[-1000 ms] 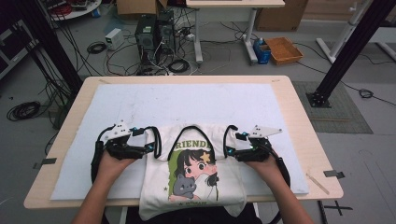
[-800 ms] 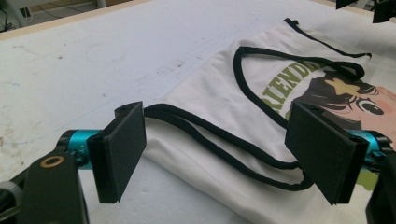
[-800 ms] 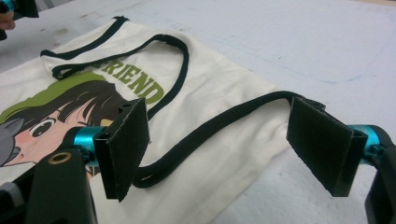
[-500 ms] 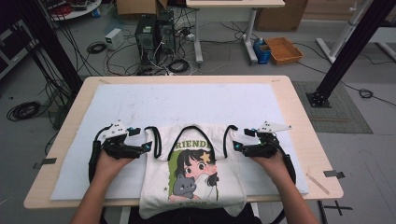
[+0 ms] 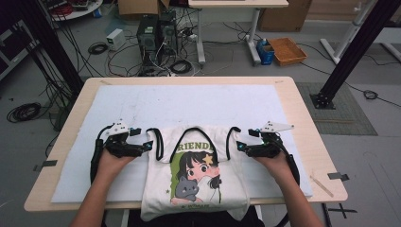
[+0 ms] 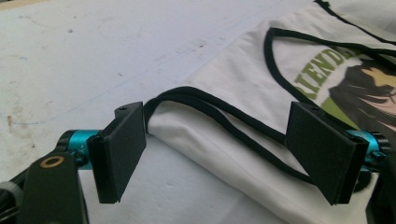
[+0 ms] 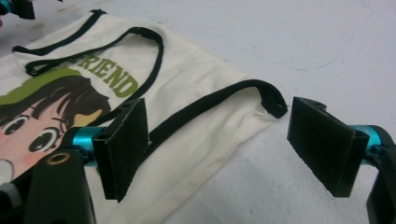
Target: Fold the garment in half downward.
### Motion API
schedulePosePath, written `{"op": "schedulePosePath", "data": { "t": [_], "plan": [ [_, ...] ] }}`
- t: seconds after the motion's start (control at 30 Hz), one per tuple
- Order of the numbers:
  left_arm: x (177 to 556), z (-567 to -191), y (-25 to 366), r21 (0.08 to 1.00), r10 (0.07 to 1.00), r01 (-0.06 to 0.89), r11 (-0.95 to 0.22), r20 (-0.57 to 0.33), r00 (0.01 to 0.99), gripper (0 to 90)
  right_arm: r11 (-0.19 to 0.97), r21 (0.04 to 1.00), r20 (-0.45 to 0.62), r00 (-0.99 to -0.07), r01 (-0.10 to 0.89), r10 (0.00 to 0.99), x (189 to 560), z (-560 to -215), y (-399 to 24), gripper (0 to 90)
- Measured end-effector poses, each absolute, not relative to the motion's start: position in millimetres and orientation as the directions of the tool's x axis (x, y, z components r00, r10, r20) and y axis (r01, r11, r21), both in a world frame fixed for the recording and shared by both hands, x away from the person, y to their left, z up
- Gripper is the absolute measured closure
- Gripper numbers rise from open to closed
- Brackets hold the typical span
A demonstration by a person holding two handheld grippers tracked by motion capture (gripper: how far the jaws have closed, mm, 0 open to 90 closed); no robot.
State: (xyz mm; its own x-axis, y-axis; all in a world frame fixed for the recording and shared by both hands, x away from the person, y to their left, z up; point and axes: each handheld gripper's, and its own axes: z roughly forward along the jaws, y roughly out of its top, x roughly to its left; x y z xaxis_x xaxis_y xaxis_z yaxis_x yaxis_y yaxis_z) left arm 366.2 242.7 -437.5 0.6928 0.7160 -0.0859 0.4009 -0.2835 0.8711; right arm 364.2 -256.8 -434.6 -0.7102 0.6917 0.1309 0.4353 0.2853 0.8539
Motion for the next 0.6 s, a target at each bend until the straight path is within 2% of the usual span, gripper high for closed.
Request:
{"op": "schedulePosePath", "data": {
  "t": [0.37,0.53,0.6],
  "plan": [
    [402,-445,242,0.826,0.745,0.488,-0.282,-0.132,0.654,20.9,0.357,0.793,0.089,-0.674,0.494,0.734,400,-442,-246,21.5],
    [411,-451,237,0.786,0.748,0.524,-0.328,-0.122,0.652,21.0,0.401,0.757,0.060,-0.667,0.515,0.743,419,-442,-240,27.1],
    [413,-451,236,0.780,0.750,0.524,-0.343,-0.109,0.652,21.0,0.422,0.742,0.049,-0.669,0.522,0.742,424,-443,-239,32.8]
  ]
}}
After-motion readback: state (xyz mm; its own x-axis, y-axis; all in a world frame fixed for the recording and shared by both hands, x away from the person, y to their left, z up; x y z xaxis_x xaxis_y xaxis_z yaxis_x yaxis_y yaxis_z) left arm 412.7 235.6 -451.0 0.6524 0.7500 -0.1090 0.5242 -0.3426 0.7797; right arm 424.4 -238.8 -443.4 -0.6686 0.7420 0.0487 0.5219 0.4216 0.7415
